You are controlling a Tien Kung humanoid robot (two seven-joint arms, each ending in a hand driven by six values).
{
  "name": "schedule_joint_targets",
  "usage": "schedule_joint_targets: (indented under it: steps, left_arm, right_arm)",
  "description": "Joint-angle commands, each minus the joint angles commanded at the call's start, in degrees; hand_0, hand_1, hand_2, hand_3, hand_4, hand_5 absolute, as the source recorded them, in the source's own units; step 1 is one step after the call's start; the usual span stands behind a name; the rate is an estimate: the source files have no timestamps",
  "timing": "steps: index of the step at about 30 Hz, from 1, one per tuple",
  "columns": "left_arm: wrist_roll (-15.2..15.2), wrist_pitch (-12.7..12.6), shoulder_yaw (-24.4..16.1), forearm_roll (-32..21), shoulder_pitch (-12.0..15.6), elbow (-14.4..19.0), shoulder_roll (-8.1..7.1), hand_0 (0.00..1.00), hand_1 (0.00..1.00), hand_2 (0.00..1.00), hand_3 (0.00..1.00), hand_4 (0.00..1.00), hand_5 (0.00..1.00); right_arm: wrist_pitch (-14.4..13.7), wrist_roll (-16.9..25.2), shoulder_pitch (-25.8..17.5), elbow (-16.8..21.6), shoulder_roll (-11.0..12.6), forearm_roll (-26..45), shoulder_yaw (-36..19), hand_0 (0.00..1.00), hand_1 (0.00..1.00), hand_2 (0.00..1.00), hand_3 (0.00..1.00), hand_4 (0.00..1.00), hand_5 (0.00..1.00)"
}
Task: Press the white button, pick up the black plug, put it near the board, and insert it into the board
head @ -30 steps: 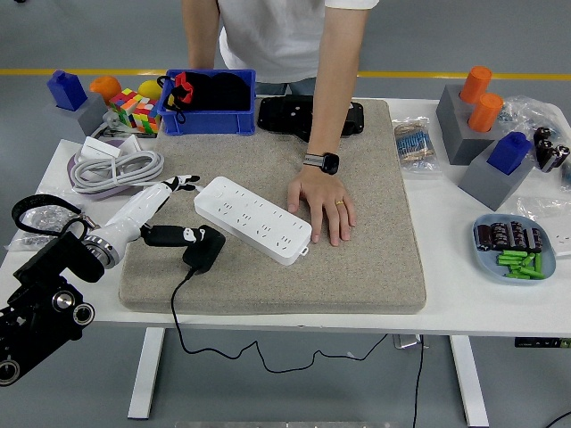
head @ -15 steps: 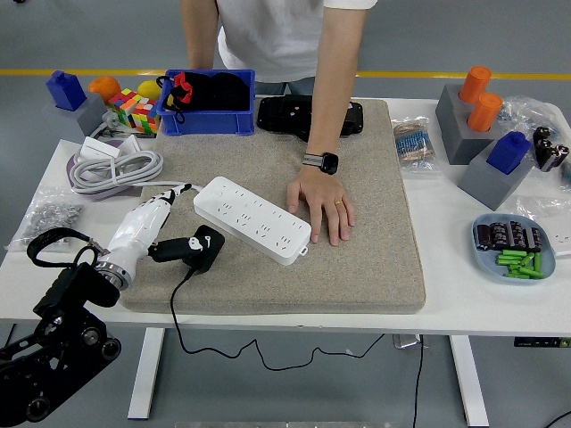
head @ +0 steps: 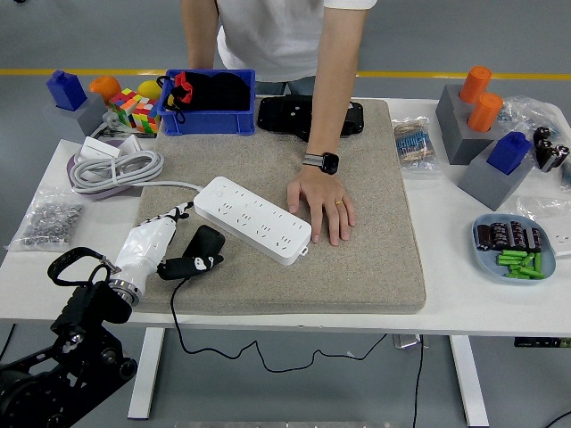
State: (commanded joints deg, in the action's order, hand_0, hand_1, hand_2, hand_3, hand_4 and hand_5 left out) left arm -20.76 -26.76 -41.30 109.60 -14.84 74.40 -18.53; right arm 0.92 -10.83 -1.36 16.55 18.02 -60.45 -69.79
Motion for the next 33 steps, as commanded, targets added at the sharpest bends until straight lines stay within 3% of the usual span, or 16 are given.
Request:
schedule_joint_targets:
  steps: [2,3,8,9,14,15,26,27,32,33]
  left_arm:
    - [-0.17,-1.09,0.21,0.28,-0.13,-0.29,0.14,0.788,0.811,0.782,0.903,0.998,0.479]
    - [-0.22,-1.53,0.28,0.31,-0.16,-0.35,0.19,0.699,0.728,0.701,0.855,0.998,0.366]
    - [-1.35,-2.12,1.15,1.28,-0.47,-0.6,0.4,0.699,0.728,0.701,0.855,0.998,0.366]
    - [-1.3,-2.16,1.24,1.24,-0.48,-0.63,0.44,0.618,0.643,0.632,0.801,0.998,0.263]
    - [-1.73,-2.41,1.47,1.13,-0.48,-0.86,0.71,0.618,0.643,0.632,0.801,0.998,0.263]
    - [-1.81,-2.38,1.5,1.13,-0.48,-0.93,0.74,0.547,0.598,0.583,0.755,0.998,0.228]
    - [-2.19,-2.84,0.76,0.67,-0.29,-1.07,0.95,0.495,0.565,0.561,0.731,0.989,0.203]
    - [-2.28,-2.86,0.78,0.64,-0.32,-1.05,0.96,0.39,0.485,0.488,0.644,0.804,0.002]
    - [-2.92,-2.89,1.01,0.79,-0.53,-1.06,1.01,0.39,0.485,0.488,0.644,0.804,0.002]
    - [-3.02,-2.81,1.03,0.75,-0.56,-1.1,1.02,0.254,0.338,0.402,0.565,0.767,0.002]
  right_arm:
    - [0.0,0.01,0.08,0.01,0.04,0.0,0.09,0.673,0.68,0.641,0.629,0.698,0.49]
    - [-0.02,0.02,0.09,0.02,0.03,0.01,0.07,0.673,0.681,0.641,0.629,0.699,0.489]
    - [-0.01,0.03,0.09,0.03,0.06,0.05,0.08,0.673,0.681,0.641,0.629,0.699,0.489]
    - [-0.01,0.05,0.1,0.05,0.06,0.05,0.03,0.673,0.68,0.641,0.629,0.698,0.49]
    - [-0.05,0.04,-0.03,0.0,0.02,-0.02,-0.08,0.673,0.68,0.641,0.629,0.698,0.49]
    - [-0.05,0.03,-0.05,0.0,-0.01,-0.04,-0.12,0.673,0.68,0.641,0.629,0.699,0.489]
    - [-0.08,0.11,-0.09,0.06,-0.25,-0.13,-0.41,0.672,0.68,0.64,0.629,0.699,0.488]
    - [-0.09,0.13,-0.08,0.06,-0.25,-0.13,-0.46,0.673,0.68,0.64,0.629,0.699,0.488]
    - [-0.12,0.13,-0.06,0.01,-0.27,-0.15,-0.64,0.673,0.68,0.64,0.629,0.699,0.488]
    - [-0.12,0.14,-0.03,0.03,-0.28,-0.13,-0.65,0.673,0.68,0.639,0.629,0.699,0.489]
